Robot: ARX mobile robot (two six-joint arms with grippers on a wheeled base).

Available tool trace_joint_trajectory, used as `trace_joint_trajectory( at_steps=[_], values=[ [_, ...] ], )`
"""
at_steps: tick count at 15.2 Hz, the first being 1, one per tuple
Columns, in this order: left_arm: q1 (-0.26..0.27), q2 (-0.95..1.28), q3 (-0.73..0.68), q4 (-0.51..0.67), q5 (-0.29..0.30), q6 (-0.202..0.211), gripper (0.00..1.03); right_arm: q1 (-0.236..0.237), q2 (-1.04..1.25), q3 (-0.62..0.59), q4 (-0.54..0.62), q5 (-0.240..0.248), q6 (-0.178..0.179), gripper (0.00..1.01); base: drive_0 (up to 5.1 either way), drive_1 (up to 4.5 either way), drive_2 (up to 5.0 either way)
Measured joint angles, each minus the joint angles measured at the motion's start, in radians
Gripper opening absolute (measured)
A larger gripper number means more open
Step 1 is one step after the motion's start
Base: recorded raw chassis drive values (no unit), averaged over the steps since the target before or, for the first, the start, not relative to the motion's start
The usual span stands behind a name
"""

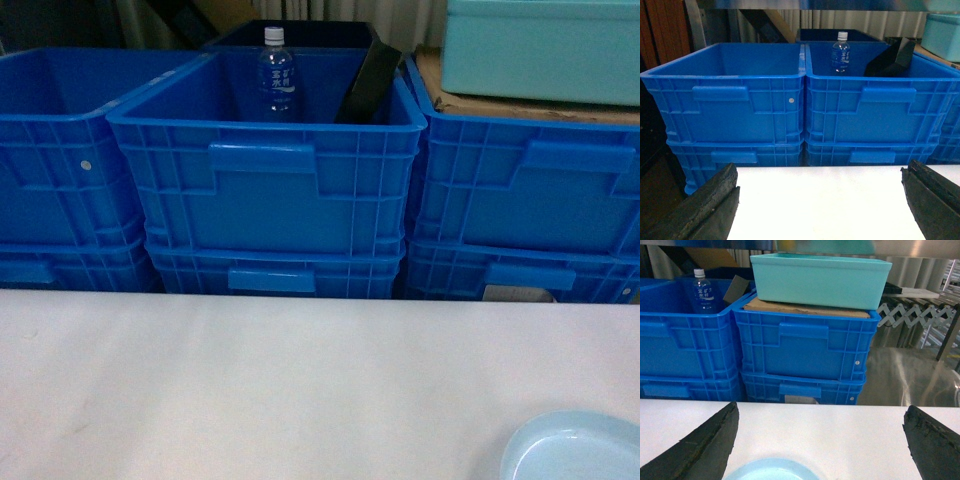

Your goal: Place blue tray on left shelf second layer neatly

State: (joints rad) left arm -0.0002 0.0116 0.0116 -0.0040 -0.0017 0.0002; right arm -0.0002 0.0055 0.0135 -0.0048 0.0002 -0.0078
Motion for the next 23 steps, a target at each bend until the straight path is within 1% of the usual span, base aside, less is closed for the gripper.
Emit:
trace_joint_trajectory(
  at_steps=[23],
  values=[
    [0.0, 0.0, 0.0, 0.0, 0.0, 0.0, 0.98, 0.0, 0.002, 0.0, 0.004, 0.0, 0.0, 0.98, 0.0, 0.0, 0.0]
  ],
)
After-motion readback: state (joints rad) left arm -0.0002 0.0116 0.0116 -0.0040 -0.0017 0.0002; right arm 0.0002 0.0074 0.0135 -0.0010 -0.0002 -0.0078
